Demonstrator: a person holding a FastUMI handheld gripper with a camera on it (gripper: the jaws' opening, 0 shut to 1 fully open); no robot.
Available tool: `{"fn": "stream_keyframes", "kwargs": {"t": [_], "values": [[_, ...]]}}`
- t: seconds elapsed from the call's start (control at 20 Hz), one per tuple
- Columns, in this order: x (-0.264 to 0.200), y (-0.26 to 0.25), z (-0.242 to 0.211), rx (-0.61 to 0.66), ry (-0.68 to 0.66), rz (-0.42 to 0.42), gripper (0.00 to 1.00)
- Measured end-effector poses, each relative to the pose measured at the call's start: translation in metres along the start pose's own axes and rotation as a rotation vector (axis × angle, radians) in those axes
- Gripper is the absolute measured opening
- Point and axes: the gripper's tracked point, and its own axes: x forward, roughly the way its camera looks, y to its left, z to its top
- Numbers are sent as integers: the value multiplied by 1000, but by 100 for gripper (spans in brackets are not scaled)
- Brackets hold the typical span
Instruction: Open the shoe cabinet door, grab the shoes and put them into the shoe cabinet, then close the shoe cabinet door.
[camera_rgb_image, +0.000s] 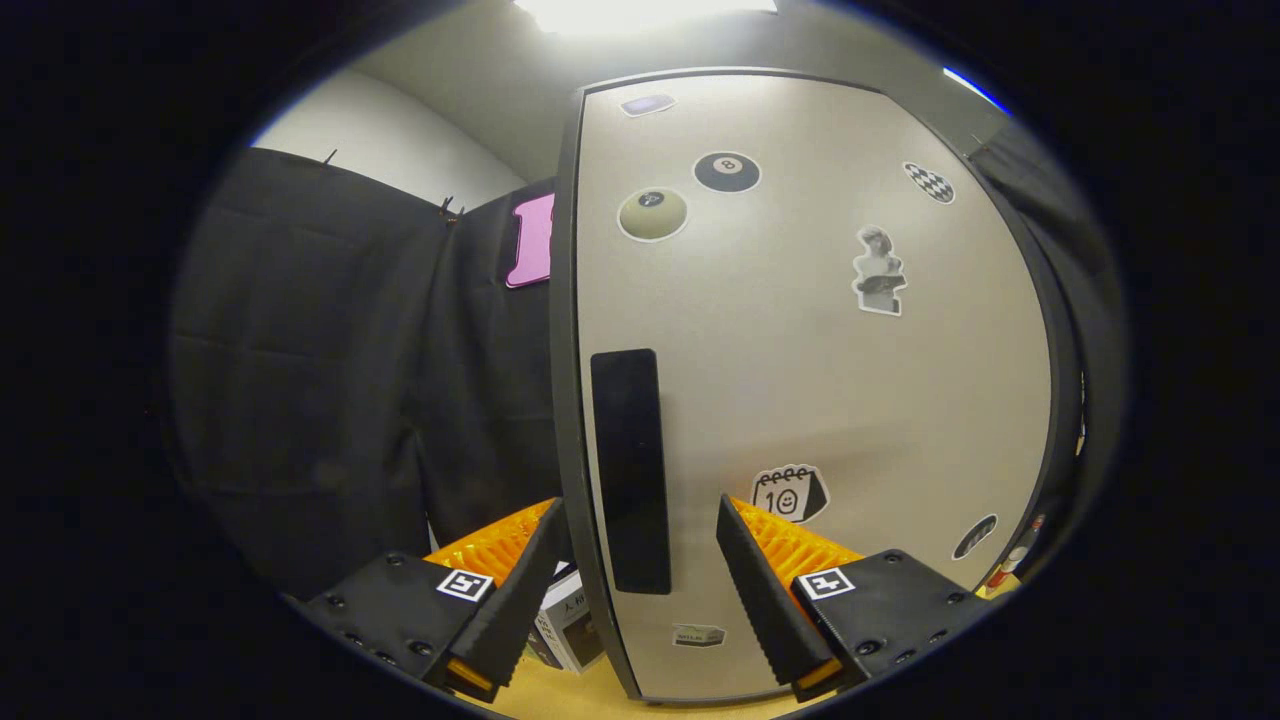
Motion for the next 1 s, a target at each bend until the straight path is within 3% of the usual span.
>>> {"fn": "stream_keyframes", "kwargs": {"t": [0.1, 0.2, 0.3, 0.4, 0.45, 0.6, 1.0], "values": [[8, 3, 0, -7, 11, -14, 91], [12, 8, 4, -42, -11, -23, 72], [12, -6, 3, -121, -18, -122, 54], [13, -6, 3, -124, -16, -123, 36], [13, -5, 3, -107, -3, -109, 35], [9, -4, 0, -57, 55, -66, 15], [-19, -11, 2, -83, 94, 65, 15]]}}
